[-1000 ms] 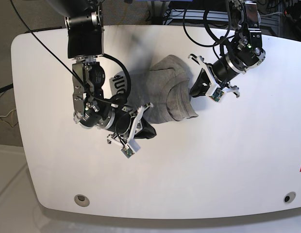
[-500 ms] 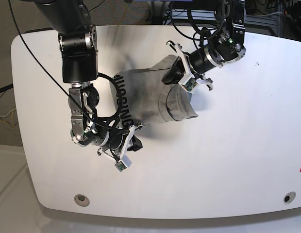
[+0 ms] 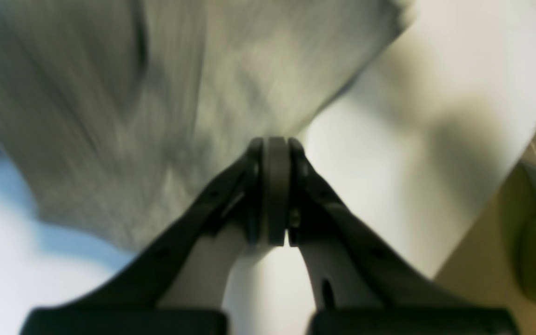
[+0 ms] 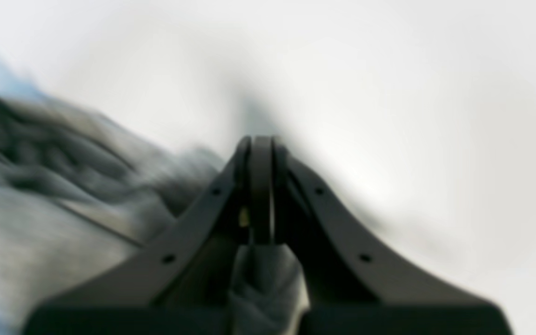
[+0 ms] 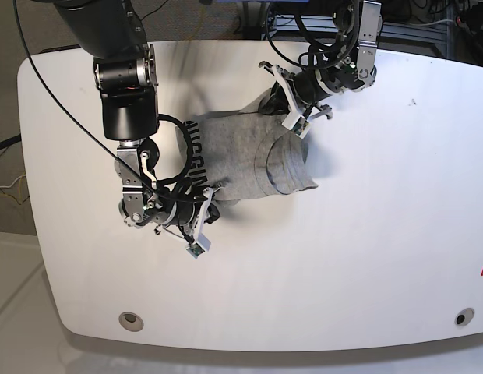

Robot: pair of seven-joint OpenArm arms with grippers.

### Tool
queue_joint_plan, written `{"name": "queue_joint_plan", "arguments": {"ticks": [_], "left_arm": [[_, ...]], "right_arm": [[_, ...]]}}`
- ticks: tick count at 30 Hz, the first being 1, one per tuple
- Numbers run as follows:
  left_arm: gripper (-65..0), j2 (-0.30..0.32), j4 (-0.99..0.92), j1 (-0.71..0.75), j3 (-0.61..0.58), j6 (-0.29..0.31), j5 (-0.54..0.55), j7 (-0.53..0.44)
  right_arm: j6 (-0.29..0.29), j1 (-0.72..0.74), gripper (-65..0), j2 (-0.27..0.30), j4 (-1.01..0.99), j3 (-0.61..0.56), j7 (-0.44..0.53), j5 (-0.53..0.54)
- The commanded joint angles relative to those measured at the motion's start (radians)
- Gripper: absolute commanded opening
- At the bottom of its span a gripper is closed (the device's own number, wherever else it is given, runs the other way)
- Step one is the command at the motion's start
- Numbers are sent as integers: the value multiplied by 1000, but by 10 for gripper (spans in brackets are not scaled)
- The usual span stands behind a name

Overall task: Fold the T-shirt properly
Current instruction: 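Grasp the bundle with both grippers and flip it over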

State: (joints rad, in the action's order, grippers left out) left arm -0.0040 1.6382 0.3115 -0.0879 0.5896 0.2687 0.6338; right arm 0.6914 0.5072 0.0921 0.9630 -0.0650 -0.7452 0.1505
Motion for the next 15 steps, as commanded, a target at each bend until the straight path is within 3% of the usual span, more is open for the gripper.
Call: {"name": "queue_joint_plan", "arguments": {"ticks": [1, 15], "left_arm": [[-641, 2, -51, -27, 0, 5, 19, -59], [-641, 32, -243, -159, 3, 7, 20, -102]], "right_arm": [[7, 38, -650, 7, -6, 3, 43, -5], [7, -54, -650, 10, -28, 4, 49, -171]]}}
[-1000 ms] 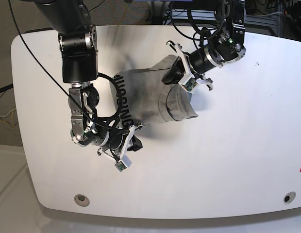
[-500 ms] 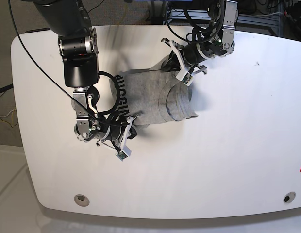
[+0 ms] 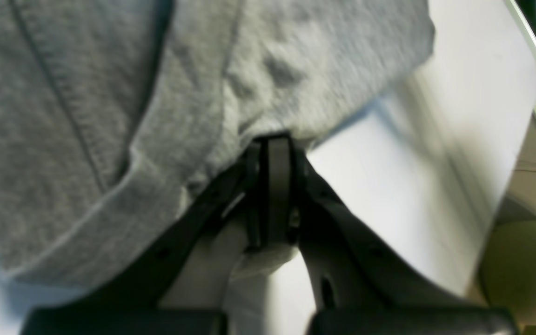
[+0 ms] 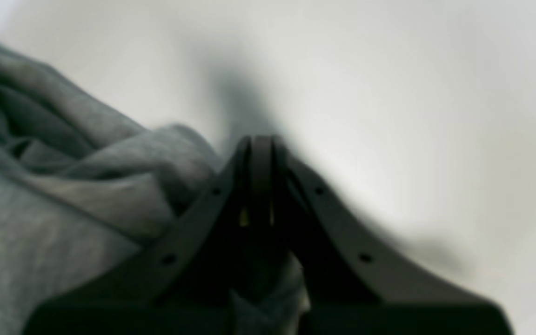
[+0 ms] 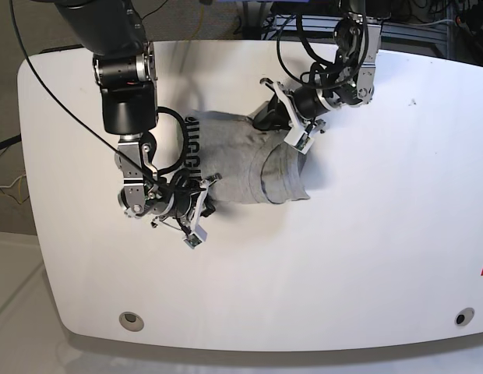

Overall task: Fold the T-shirt properly
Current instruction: 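Grasp the bundle with both grippers and flip it over, then release the bundle with both grippers and lift them away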

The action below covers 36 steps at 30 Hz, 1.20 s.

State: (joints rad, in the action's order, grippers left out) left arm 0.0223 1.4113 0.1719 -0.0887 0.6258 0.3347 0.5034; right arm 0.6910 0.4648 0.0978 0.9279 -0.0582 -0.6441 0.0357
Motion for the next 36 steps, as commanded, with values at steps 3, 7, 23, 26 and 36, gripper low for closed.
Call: {"name": "queue_joint_plan", "arguments": {"ticks": [3, 7, 23, 26, 36], "left_arm": [[-641, 6, -43, -47, 30, -28, -46, 28], [-641, 6, -94, -85, 80, -25, -47, 28], [-641, 6, -194, -251, 97, -25, -47, 11], [-641, 6, -194, -269, 96, -25, -47, -2], [-641, 0, -195, -325, 93, -25, -49, -7]], "right_arm": [[7, -51, -650, 4, 38, -1, -52, -86], [7, -120, -650, 4, 118, -1, -53, -104], [6, -361, -650, 38, 492, 1, -220, -102], [5, -400, -650, 38, 549, 1, -231, -102], [2, -482, -650, 24, 600, 1, -233, -95]]}}
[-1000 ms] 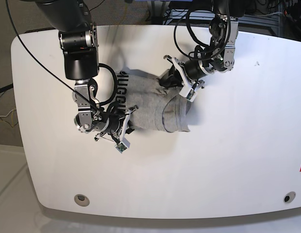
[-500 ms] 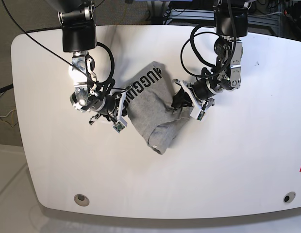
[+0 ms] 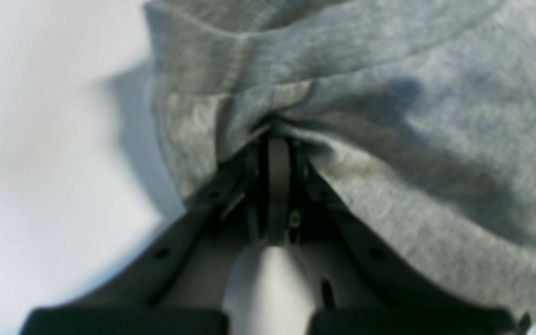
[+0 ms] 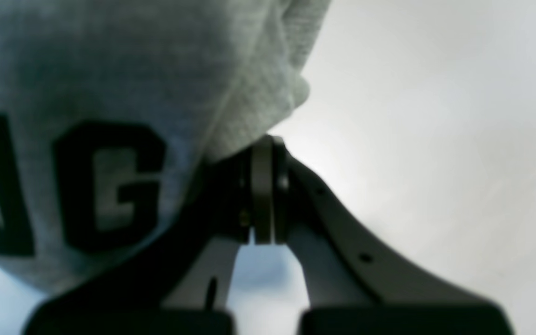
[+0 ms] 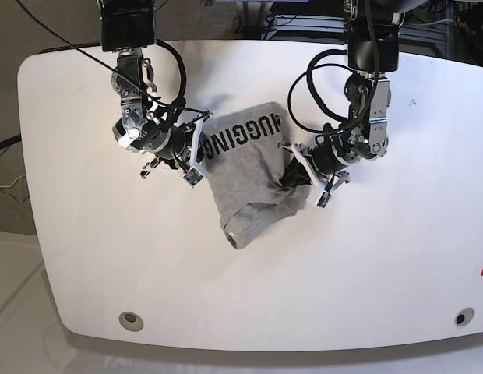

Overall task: Fold the T-shirt properly
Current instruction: 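Release the bundle with both grippers and lift them away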

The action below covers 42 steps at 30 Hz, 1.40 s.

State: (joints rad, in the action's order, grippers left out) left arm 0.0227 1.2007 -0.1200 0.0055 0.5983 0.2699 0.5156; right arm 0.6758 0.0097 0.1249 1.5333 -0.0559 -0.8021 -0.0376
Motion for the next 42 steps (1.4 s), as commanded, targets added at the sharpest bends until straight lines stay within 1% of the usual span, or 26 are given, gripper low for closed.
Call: {"name": "queue_joint_plan", "arguments": {"ticks": [1, 4, 9, 15, 17, 22, 27, 34, 39, 42], "left_arm": [[-641, 0, 15, -37, -2, 2, 16, -19], [-641, 0, 15, -50, -2, 2, 16, -18], [-641, 4, 15, -50, -2, 2, 16, -19], [-641, 7, 17, -68, -2, 2, 16, -19], [-641, 21, 18, -70, -2, 2, 16, -19], [-641, 33, 23, -73, -3, 2, 16, -18], [-641, 41, 24, -88, -2, 2, 16, -10], [-641, 108, 103, -88, 6, 2, 22, 22], [-641, 150, 192, -37, 49, 2, 22, 24], [-641, 168, 249, -5, 73, 2, 19, 24]], "right_arm": [[17, -30, -650, -11, -9, -2, -75, -21], [17, -38, -650, -31, -9, 24, -72, -29], [19, -38, -650, -46, -4, 64, -75, -23], [19, -72, -650, -46, 36, 61, -75, -21], [19, -90, -650, -46, 54, 61, -75, -26], [19, -115, -650, -44, 60, 64, -75, -29], [19, -135, -650, -20, 60, 75, -72, -31], [22, -187, -650, 9, 117, 147, -70, -31], [22, -241, -650, 57, 177, 158, -70, -20], [22, -282, -650, 68, 212, 156, -70, -20]]}}
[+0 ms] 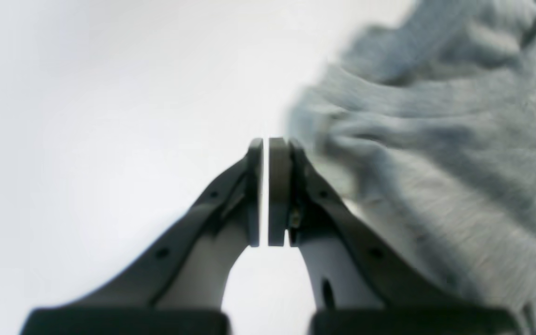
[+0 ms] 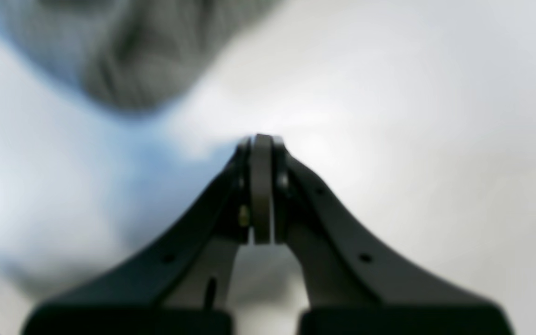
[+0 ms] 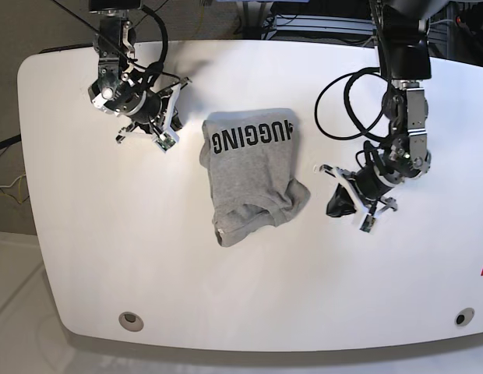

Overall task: Fold the T-shirt properly
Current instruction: 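Release the bundle with both grippers and lift them away, then pat the printed side of the bundle flat with the right gripper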

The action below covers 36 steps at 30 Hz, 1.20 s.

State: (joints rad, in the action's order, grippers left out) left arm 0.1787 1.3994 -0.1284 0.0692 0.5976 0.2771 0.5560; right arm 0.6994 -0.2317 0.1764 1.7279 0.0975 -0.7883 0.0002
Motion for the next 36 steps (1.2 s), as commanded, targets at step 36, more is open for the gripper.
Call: {"name": "queue_joint_plan", "arguments": {"ticks": [36], "left_arm": [[-641, -3, 206, 379, 375, 2, -166, 66]], "right_arm": [[-1, -97, -650, -22, 63, -293, -92, -68]]}}
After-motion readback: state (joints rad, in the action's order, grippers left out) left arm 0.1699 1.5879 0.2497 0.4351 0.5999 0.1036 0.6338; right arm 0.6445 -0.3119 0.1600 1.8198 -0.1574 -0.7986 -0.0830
